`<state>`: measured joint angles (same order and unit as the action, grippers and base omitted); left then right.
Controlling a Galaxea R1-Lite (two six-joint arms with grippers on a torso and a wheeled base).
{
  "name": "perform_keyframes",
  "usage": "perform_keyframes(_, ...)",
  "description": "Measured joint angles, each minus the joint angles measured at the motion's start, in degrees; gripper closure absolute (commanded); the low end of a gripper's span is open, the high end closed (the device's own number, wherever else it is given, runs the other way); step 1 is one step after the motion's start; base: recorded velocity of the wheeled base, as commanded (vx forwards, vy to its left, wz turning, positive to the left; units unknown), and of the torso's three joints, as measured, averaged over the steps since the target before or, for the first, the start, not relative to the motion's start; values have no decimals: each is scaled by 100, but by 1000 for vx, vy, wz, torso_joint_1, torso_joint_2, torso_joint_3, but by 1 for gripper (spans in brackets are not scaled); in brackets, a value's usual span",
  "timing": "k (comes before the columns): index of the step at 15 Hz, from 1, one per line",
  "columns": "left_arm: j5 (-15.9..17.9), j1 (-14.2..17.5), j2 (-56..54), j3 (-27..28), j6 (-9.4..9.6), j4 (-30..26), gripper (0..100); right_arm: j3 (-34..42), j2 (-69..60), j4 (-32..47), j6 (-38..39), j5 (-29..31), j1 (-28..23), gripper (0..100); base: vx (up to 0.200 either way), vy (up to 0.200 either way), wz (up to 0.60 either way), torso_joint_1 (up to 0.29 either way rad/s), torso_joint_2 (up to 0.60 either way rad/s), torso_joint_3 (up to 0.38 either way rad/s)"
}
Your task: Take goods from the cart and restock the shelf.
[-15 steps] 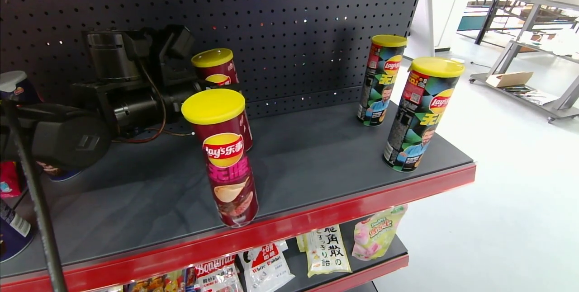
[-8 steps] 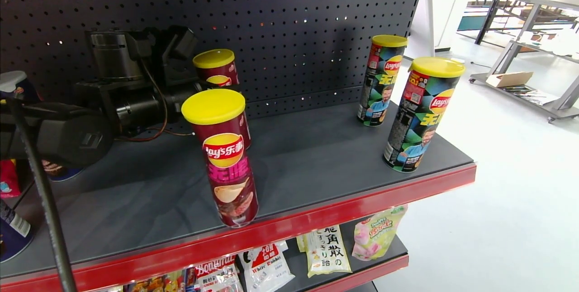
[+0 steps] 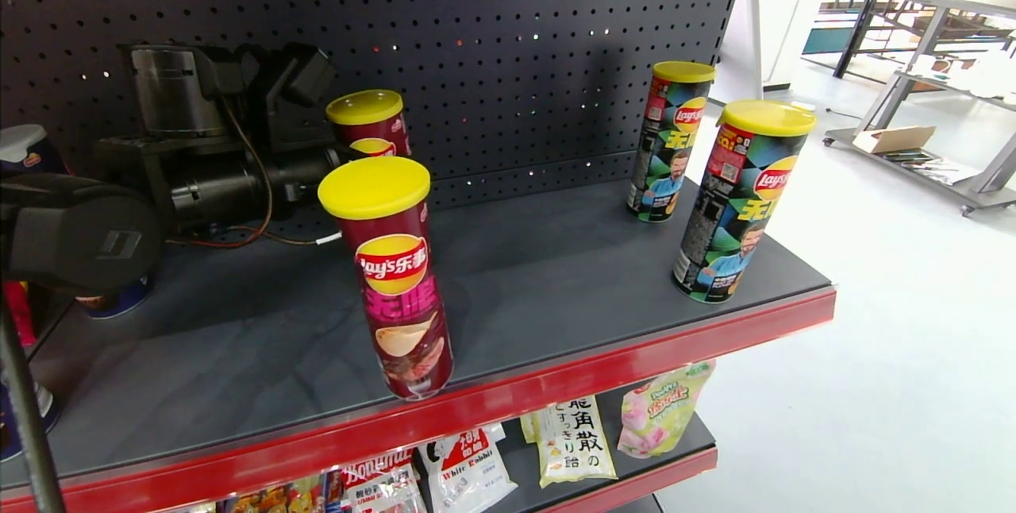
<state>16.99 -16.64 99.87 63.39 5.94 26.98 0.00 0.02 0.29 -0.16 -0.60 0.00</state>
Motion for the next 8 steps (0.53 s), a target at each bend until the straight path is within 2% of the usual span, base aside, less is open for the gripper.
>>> perform_keyframes(8, 7, 0, -108, -149, -2, 28, 100, 0, 0, 0, 0, 0, 0, 0, 0, 0, 0, 0, 0, 0)
